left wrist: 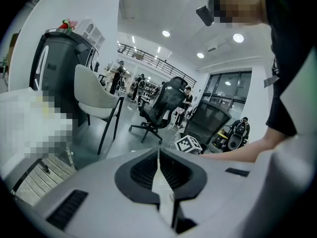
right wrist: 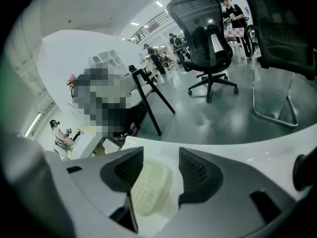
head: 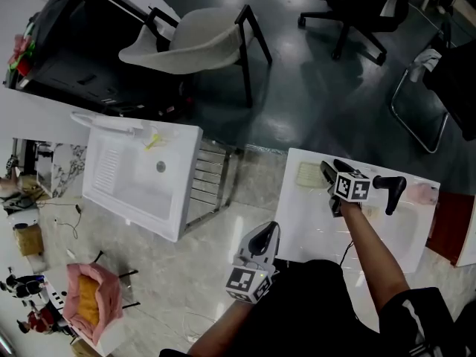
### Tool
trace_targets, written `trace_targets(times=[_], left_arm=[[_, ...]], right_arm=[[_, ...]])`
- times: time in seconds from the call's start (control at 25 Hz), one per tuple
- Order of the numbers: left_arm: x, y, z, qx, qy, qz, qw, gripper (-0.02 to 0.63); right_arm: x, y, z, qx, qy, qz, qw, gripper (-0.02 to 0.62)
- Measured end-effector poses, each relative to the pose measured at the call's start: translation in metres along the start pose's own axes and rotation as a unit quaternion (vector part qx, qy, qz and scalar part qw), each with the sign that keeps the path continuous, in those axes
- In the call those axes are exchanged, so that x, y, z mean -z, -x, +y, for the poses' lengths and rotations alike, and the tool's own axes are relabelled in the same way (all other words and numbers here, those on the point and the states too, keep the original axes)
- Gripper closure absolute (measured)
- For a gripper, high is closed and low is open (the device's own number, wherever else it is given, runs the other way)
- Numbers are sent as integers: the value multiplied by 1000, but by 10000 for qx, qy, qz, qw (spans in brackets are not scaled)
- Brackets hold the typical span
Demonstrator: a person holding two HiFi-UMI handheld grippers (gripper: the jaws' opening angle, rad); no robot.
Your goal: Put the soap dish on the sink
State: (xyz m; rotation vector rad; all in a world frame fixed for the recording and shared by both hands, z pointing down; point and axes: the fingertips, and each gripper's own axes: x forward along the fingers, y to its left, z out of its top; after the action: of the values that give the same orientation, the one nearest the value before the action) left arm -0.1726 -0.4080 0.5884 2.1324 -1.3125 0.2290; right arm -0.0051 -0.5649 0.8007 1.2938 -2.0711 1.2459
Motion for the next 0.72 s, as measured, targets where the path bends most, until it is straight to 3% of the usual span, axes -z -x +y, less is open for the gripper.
trace_targets(times=[0.4, 0.72], left_arm=[[1, 18, -14, 96, -132, -128, 9998, 589], [-6, 62, -24, 112, -274, -498, 9983, 589]], right_arm=[[3, 34, 4, 9, 149, -109, 9998, 390], [4, 83, 27, 41, 400, -393, 9984, 390]])
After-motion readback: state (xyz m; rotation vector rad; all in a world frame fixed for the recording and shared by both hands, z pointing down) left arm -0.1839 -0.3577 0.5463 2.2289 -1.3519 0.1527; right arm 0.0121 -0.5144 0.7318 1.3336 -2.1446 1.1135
